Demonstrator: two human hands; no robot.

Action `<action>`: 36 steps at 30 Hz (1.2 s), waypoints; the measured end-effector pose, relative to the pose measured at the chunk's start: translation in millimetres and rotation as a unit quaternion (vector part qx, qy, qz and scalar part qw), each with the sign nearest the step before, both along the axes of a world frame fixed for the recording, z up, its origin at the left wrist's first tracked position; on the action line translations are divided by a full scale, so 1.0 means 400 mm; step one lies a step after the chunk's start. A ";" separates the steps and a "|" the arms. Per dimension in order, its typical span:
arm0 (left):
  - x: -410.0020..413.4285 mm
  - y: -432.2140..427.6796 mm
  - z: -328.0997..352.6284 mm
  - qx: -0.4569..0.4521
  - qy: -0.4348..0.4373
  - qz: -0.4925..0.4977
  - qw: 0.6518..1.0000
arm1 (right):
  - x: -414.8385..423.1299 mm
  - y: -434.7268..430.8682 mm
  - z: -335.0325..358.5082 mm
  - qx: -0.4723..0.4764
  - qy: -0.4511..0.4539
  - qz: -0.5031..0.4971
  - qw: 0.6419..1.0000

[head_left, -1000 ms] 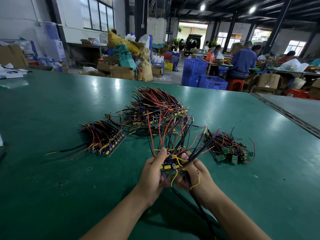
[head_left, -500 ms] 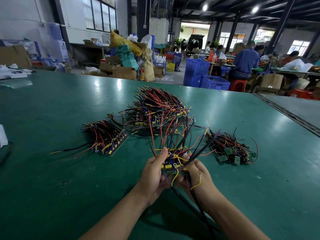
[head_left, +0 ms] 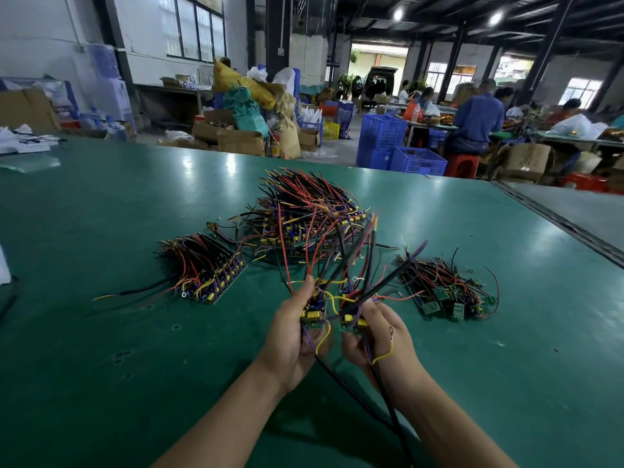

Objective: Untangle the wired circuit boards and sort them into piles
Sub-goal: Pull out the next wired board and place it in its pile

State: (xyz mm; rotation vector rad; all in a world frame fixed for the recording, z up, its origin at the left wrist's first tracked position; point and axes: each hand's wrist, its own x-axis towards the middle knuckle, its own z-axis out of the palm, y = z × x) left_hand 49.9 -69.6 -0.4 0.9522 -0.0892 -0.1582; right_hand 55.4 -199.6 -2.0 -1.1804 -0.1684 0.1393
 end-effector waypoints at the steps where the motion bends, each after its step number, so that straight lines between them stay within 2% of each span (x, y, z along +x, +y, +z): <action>1: 0.000 0.004 0.000 0.001 -0.004 0.002 1.000 | 0.004 -0.004 -0.002 -0.013 0.007 -0.002 1.000; 6: 0.008 0.007 -0.001 -0.005 -0.002 0.033 0.999 | 0.023 -0.010 -0.005 -0.124 -0.018 -0.003 0.992; 10: 0.007 0.001 -0.006 0.000 -0.012 0.055 0.998 | 0.028 -0.031 0.000 -0.251 -0.051 -0.003 0.967; 12: 0.006 0.001 -0.006 0.005 -0.020 0.059 0.998 | 0.029 -0.042 0.004 -0.282 -0.074 -0.004 0.957; 21: 0.009 0.010 -0.009 0.061 0.001 0.078 0.995 | 0.049 -0.043 -0.010 -0.185 -0.029 -0.063 0.980; 24: 0.017 0.007 -0.014 0.078 -0.005 0.084 0.993 | 0.054 -0.041 -0.010 -0.115 -0.006 -0.079 0.990; 28: 0.025 0.003 -0.032 0.173 -0.006 0.087 0.981 | 0.052 -0.031 -0.009 -0.029 0.023 -0.090 0.995; 33: 0.028 -0.006 -0.049 0.277 -0.006 0.098 0.956 | 0.042 -0.026 0.001 -0.050 0.032 -0.077 0.995; 36: 0.028 0.000 -0.058 0.300 -0.050 0.059 0.951 | 0.043 -0.015 0.011 -0.054 0.076 -0.077 0.993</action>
